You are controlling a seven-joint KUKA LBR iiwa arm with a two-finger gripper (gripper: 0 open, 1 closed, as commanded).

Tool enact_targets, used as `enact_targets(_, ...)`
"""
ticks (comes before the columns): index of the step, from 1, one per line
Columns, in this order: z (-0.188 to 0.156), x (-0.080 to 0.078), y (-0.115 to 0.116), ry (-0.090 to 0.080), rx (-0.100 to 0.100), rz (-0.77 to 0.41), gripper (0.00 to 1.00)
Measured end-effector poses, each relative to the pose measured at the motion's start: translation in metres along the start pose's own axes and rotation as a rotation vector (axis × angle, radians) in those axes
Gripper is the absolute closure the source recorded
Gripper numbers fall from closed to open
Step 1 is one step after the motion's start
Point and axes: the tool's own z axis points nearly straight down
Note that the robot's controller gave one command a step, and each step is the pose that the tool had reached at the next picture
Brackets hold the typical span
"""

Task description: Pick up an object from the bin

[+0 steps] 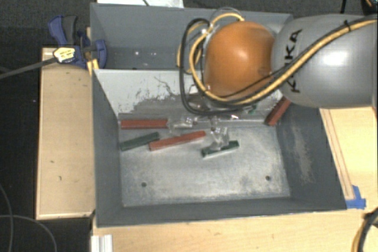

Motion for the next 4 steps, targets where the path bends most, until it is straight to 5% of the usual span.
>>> enact_targets(1,-0.043,0.0,0.002,0.005,-0.001,-0.099,0.0)
enact_targets(2,0.05,0.059,0.011,0.013,-0.014,-0.154,0.0)
enact_targets(3,-0.007,0.012,0.002,0.003,0.0,-0.206,0.0)
enact_targets(4,0.004,-0.007,-0.005,0.005,-0.004,-0.29,0.0)
